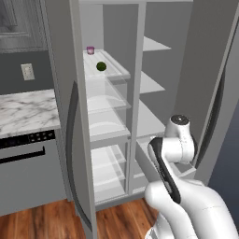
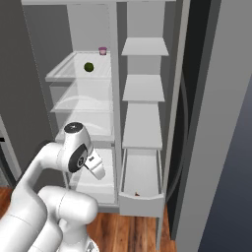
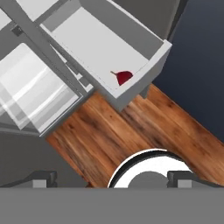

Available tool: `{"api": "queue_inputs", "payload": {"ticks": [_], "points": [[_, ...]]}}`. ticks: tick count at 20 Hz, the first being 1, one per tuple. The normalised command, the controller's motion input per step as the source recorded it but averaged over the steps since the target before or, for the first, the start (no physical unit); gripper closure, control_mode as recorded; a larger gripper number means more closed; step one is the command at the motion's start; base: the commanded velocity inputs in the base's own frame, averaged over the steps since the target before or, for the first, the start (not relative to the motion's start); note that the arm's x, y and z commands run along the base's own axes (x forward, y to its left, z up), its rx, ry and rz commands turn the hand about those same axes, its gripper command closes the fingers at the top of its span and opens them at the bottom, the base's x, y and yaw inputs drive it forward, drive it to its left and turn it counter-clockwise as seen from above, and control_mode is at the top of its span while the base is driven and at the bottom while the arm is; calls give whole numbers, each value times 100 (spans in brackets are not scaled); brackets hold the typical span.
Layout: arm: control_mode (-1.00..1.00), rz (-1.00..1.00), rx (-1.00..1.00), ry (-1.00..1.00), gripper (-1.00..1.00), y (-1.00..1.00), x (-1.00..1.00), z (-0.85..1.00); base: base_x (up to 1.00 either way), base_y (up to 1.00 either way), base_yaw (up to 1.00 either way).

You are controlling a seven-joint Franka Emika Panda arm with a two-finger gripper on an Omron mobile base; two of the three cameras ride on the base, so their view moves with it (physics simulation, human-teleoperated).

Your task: Take the lime and pear from the fridge shelf and place them in the freezer drawer to begin freezing them.

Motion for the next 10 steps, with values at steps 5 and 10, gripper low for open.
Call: {"api": "queue_inputs", "payload": {"ticks": [5, 10], "points": [[100, 2, 0, 2, -100, 2, 0, -5, 0, 5, 10], [100, 0, 0, 0, -100, 0, 0, 0, 10, 11, 17]]}}
